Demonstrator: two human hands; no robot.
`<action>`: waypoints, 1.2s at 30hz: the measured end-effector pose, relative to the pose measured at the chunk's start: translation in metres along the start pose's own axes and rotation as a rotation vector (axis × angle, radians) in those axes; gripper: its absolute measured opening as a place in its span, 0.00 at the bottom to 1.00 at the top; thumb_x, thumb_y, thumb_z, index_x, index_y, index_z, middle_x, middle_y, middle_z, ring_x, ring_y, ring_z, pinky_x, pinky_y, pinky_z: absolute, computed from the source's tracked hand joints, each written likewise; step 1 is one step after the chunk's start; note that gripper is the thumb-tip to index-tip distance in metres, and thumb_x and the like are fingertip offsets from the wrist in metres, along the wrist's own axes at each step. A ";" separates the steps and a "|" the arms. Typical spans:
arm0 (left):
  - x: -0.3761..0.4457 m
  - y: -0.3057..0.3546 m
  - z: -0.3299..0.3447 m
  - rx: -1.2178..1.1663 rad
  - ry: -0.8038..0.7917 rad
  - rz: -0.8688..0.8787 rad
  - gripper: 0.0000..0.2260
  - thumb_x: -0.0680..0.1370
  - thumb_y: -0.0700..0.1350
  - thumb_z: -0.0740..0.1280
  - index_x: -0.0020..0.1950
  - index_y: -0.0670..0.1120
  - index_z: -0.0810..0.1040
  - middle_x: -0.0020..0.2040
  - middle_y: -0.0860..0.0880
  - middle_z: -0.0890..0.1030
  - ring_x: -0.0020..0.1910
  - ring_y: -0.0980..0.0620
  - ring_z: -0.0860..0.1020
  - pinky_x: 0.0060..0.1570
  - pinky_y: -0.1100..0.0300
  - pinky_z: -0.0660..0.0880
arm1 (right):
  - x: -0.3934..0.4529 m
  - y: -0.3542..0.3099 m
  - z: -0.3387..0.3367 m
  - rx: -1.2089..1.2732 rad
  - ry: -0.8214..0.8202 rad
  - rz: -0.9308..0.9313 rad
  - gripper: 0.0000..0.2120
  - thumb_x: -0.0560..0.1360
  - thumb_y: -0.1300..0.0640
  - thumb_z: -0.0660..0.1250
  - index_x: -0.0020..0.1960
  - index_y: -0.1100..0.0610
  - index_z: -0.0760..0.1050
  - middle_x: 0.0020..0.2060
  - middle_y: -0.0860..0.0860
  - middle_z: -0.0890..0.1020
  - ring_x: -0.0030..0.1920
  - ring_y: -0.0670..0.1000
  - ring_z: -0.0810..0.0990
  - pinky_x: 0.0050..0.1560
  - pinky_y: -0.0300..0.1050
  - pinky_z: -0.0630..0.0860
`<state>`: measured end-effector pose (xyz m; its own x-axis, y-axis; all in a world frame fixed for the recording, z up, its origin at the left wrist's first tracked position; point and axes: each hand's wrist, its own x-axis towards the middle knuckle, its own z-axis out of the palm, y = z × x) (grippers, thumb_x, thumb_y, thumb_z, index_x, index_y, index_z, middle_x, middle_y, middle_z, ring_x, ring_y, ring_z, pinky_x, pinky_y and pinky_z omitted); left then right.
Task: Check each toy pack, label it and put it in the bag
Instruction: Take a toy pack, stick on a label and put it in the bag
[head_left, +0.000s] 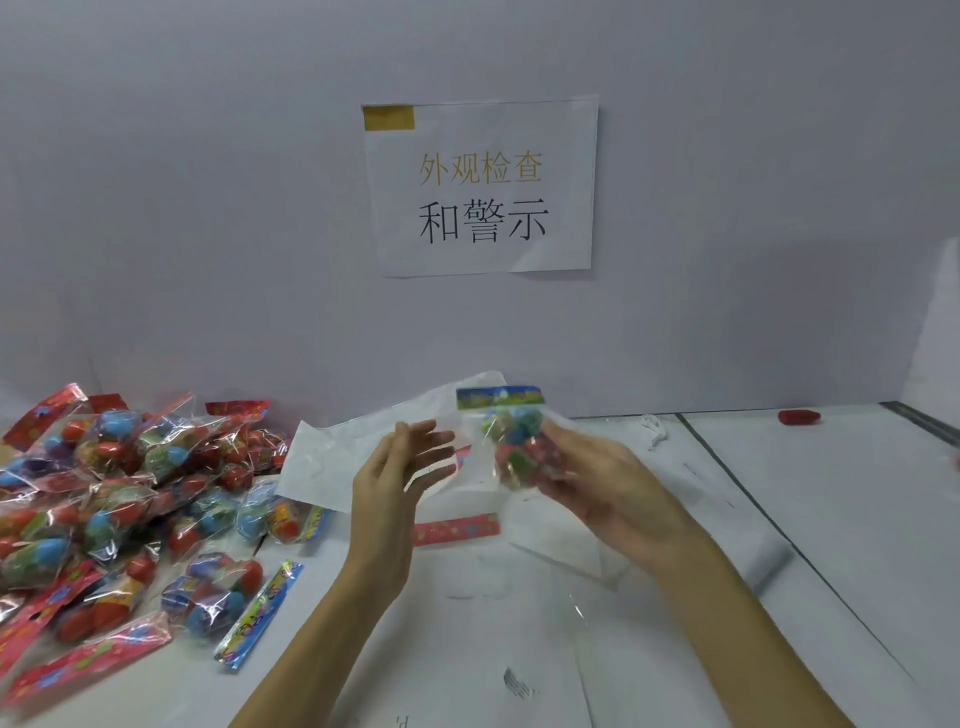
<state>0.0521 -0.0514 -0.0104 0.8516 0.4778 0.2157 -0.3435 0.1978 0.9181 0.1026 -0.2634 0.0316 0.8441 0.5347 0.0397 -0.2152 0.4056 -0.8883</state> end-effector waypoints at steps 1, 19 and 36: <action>0.001 0.001 -0.003 -0.005 0.006 -0.011 0.19 0.86 0.55 0.60 0.58 0.42 0.84 0.55 0.42 0.86 0.55 0.43 0.85 0.52 0.53 0.82 | -0.005 -0.017 -0.011 0.260 -0.071 -0.059 0.13 0.81 0.53 0.68 0.58 0.61 0.83 0.52 0.55 0.86 0.47 0.51 0.84 0.44 0.40 0.81; -0.002 -0.024 -0.019 1.148 -0.069 0.458 0.19 0.80 0.36 0.71 0.69 0.51 0.81 0.61 0.47 0.85 0.57 0.39 0.84 0.55 0.46 0.81 | -0.003 -0.010 -0.103 -1.363 0.601 0.149 0.22 0.79 0.52 0.72 0.71 0.56 0.74 0.67 0.58 0.78 0.66 0.58 0.77 0.63 0.47 0.73; 0.015 -0.004 -0.039 0.553 0.342 0.485 0.19 0.79 0.28 0.66 0.62 0.47 0.84 0.62 0.50 0.84 0.48 0.67 0.83 0.45 0.77 0.76 | 0.010 -0.015 -0.118 -1.085 0.647 0.253 0.23 0.72 0.50 0.80 0.56 0.66 0.79 0.52 0.61 0.84 0.53 0.61 0.83 0.51 0.51 0.81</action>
<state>0.0511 -0.0114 -0.0239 0.4594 0.6547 0.6002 -0.3218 -0.5072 0.7995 0.1724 -0.3514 -0.0082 0.9876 -0.0708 -0.1400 -0.1533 -0.6241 -0.7662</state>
